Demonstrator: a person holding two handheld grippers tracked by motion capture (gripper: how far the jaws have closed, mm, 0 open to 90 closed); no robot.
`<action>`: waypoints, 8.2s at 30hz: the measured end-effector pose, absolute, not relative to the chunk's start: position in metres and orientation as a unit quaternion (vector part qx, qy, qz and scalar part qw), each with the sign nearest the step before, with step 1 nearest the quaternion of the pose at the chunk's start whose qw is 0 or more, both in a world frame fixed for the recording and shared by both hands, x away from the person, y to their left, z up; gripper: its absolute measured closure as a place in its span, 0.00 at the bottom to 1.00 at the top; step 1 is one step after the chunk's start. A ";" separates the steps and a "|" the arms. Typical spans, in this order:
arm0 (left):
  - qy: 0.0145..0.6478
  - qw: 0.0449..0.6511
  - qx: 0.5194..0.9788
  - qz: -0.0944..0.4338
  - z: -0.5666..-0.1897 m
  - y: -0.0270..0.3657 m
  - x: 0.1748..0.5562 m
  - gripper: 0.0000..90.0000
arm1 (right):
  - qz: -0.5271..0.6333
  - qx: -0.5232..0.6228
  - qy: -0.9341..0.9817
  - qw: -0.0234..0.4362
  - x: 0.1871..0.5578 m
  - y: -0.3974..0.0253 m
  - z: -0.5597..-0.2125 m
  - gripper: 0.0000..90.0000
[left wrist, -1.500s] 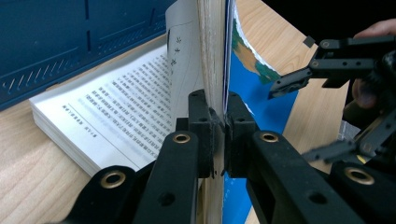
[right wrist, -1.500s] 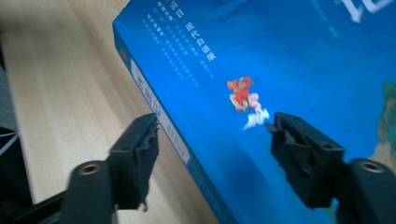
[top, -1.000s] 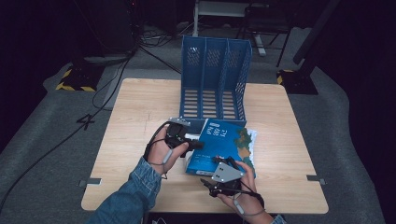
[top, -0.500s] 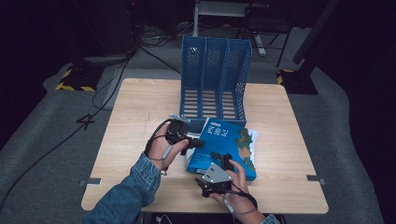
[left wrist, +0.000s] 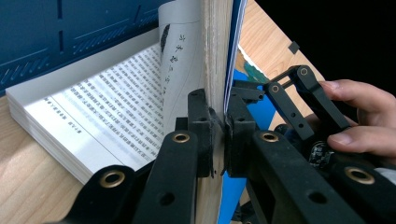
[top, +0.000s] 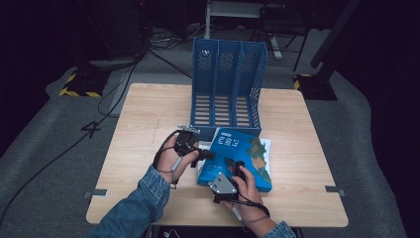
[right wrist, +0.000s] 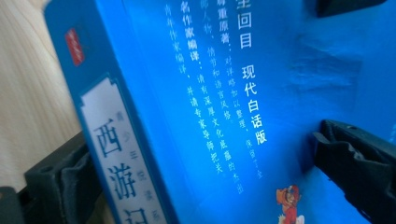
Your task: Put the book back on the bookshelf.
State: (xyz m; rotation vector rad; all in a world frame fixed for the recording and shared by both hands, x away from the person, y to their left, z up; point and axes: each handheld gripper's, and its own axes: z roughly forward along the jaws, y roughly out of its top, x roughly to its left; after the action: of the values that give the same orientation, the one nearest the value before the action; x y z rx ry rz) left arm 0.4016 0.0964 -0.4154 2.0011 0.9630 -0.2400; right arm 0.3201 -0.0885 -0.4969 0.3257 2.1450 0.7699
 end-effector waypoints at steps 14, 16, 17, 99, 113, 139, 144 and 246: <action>0.400 0.441 0.796 -0.110 -0.421 0.098 0.402 0.93 | 0.262 0.143 0.853 0.428 0.322 -0.079 -0.503 0.00; 0.401 0.442 0.795 -0.111 -0.421 0.098 0.402 0.93 | 0.261 0.146 0.851 0.431 0.322 -0.078 -0.503 0.00; 0.400 0.441 0.796 -0.112 -0.421 0.098 0.402 0.93 | 0.256 0.148 0.849 0.439 0.321 -0.076 -0.503 0.00; 0.482 0.338 0.797 0.133 -0.495 0.208 0.428 0.45 | 0.431 0.224 0.842 0.235 0.352 -0.135 -0.331 0.68; 0.467 0.335 0.799 0.180 -0.504 0.210 0.433 0.27 | 0.498 0.247 0.809 0.190 0.357 -0.147 -0.307 0.68; 0.468 0.334 0.799 0.178 -0.504 0.209 0.436 0.23 | 0.546 0.279 0.765 0.194 0.383 -0.167 -0.260 0.68; 0.467 0.334 0.799 0.178 -0.504 0.209 0.436 0.23 | 0.548 0.296 0.754 0.209 0.394 -0.179 -0.243 0.68; 0.468 0.334 0.799 0.178 -0.504 0.209 0.436 0.23 | 0.585 0.448 0.632 0.240 0.576 -0.200 -0.275 0.68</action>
State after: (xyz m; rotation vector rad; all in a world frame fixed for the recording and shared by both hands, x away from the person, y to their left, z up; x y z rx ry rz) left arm 0.4359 0.2095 -0.5039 2.0862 1.2213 0.4637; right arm 0.5764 -0.2002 -0.2751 1.2265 1.7291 1.6007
